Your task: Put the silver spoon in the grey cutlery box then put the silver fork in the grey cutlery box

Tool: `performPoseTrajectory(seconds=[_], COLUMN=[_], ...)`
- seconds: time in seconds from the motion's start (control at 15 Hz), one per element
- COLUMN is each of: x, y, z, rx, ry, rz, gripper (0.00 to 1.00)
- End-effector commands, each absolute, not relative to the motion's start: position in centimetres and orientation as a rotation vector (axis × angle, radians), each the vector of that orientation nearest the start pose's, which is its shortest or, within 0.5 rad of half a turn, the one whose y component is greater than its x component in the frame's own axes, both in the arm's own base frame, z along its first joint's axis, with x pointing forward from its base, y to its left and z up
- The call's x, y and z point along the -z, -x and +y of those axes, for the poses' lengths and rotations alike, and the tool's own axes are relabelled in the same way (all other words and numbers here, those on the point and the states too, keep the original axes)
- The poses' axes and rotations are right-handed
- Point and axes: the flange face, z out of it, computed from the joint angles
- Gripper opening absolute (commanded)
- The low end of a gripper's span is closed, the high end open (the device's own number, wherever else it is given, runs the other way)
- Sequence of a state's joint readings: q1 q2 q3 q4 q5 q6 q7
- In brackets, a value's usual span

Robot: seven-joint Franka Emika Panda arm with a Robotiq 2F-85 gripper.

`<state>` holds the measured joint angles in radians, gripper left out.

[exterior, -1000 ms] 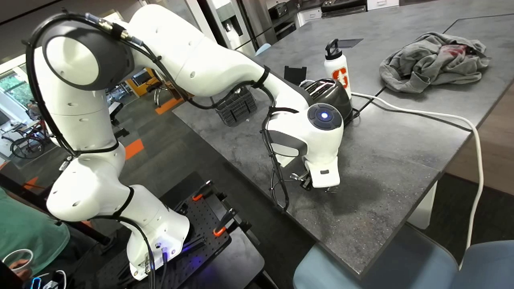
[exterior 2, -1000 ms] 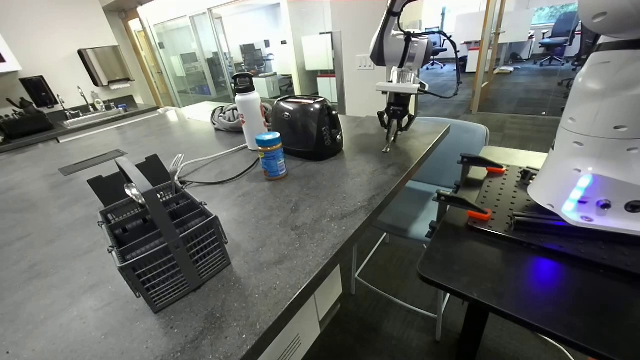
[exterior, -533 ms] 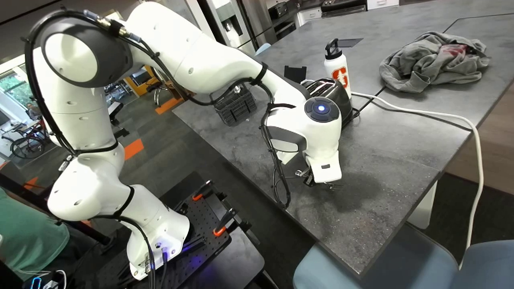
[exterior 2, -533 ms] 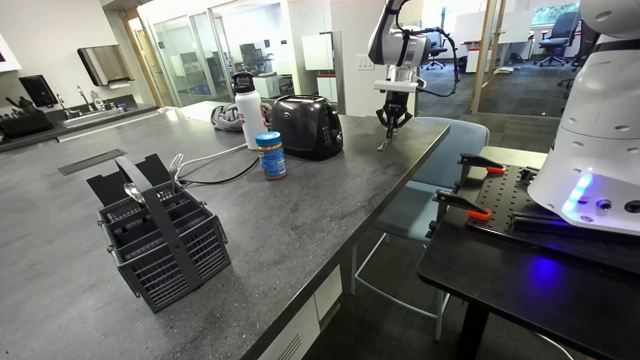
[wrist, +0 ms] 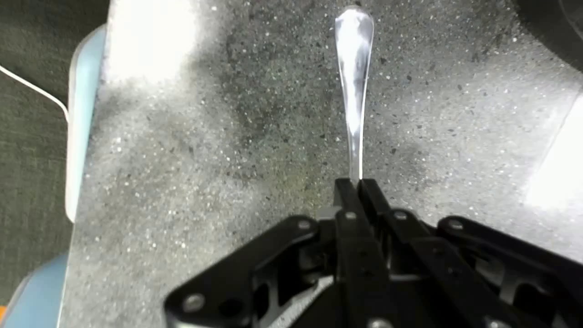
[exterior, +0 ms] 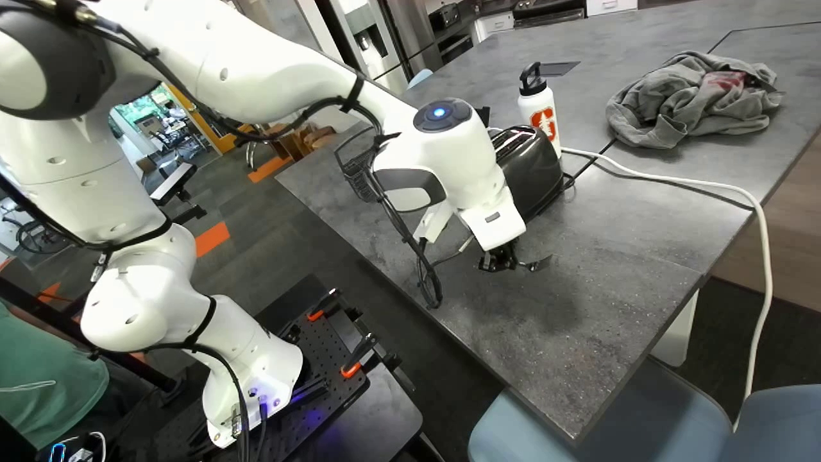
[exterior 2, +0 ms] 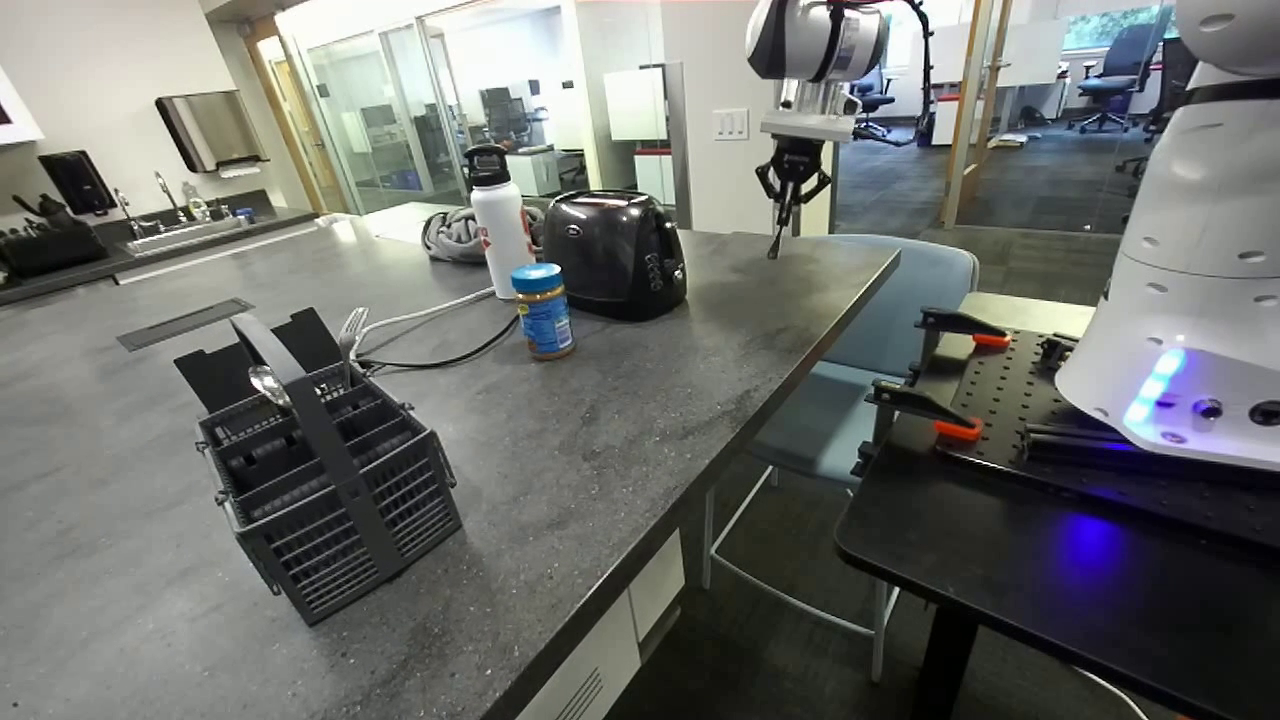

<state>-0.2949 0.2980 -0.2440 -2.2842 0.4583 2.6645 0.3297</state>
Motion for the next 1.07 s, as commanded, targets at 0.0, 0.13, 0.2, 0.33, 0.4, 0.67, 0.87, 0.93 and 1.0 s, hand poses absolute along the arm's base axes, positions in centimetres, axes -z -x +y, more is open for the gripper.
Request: performPoseTrajectory(seconds=[0.0,0.13,0.2,0.33,0.4,0.67,0.87,0.93,1.0], x=[-29.0,-31.6,-32.8,-35.2,-36.3,-38.9,-39.0,-38.9,-38.1], y=[-42.7,-42.0,-41.7,-41.2,-41.1,-41.2,-41.7,-41.8,-42.0], z=[-26.0,-24.2,-23.3,-21.0,-19.6,-12.5,-6.1,-4.3,-2.7], rx=[0.329,0.361,0.388,0.439,0.458,0.470,0.425,0.408,0.366], ry=[2.571,2.661,2.701,2.773,2.806,2.938,2.989,2.998,3.008], rz=[1.540,1.390,1.318,1.169,1.090,0.778,0.531,0.451,0.375], gripper=[0.02,0.02,0.02,0.02,0.02,0.02,0.02,0.02,0.02])
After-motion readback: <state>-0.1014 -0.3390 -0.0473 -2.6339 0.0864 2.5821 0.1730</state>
